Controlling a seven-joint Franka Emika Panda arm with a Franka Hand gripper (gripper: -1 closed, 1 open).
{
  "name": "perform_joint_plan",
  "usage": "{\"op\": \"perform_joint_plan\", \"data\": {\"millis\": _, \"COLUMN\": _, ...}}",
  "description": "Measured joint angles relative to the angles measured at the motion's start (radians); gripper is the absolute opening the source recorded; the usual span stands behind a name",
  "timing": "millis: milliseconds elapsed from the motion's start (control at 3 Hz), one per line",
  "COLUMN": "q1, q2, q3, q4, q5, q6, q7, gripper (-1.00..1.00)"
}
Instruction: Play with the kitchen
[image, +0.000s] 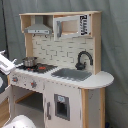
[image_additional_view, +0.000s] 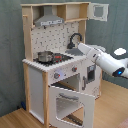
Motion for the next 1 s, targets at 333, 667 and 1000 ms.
{"op": "perform_joint_plan", "data": {"millis": 333, "q1": 0.025, "q2": 0.000, "q3": 0.000, "q4": -0.058, "q5": -0.019, "q6": 0.071, "q7": -0.061, "gripper": 1.00}}
{"op": "perform_joint_plan", "data": {"millis": 667, "q1": 0.049, "q2": 0.000, "q3": 0.006, "q4": -0.108, "q5": -0.022, "q6": 0.130, "q7": -0.120, "gripper": 1.00}}
{"op": "perform_joint_plan", "data": {"millis": 1000, "q1": 0.072, "q2": 0.001, "q3": 0.018, "q4": -0.158, "q5": -0.022, "q6": 0.193, "q7": -0.183, "gripper": 1.00}}
